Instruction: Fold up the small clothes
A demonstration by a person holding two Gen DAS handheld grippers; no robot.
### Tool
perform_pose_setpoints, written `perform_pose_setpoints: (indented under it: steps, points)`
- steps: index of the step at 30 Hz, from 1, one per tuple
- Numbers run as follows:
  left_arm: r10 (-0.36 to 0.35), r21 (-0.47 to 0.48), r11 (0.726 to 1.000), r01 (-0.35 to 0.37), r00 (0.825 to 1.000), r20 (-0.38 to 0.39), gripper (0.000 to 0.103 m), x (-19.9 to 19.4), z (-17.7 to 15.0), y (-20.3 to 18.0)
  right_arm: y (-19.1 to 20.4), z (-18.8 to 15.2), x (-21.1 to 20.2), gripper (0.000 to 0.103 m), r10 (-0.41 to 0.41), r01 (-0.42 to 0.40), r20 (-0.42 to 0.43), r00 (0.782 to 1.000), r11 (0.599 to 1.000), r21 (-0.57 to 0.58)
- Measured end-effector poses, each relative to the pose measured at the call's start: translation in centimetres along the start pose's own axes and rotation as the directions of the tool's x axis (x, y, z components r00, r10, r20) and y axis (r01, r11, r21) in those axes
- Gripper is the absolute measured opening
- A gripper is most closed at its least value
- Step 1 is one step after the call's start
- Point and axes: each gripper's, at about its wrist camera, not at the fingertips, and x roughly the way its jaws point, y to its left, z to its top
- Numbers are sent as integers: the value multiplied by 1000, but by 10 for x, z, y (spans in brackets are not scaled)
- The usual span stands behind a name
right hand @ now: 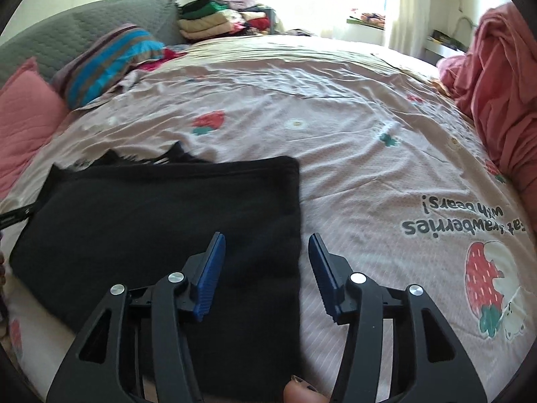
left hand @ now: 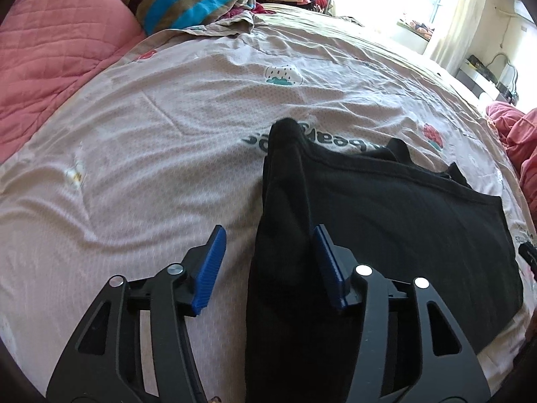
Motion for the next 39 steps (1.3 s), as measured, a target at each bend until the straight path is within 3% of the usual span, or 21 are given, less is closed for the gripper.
perform_pose_setpoints:
  steps: [8, 14, 22, 32, 39]
  points:
    - [-38, 2, 999, 37, 999, 4, 58, -29, -29, -5, 20, -19, -24, 56, 57, -57, 0, 998, 997, -51]
    - [-37, 32, 999, 38, 999, -3, 59, -43, -45, -11, 22, -29, -29, 58, 65, -66, -17, 998, 996, -60]
    - [-34, 10, 999, 34, 999, -40, 59, -41, -66, -5, 20, -55, -19, 58, 26, -36, -110, 994, 996, -85]
    - [-33, -1, 999, 33, 999, -40, 59, -49, -76, -5, 16, -64, -26, 59, 32, -37, -103, 994, 998, -52]
    - [-29, 0, 1000, 29, 999, -31, 59, -57, -79, -9, 15, -65, -36, 76, 63, -65, -82, 995, 997, -29]
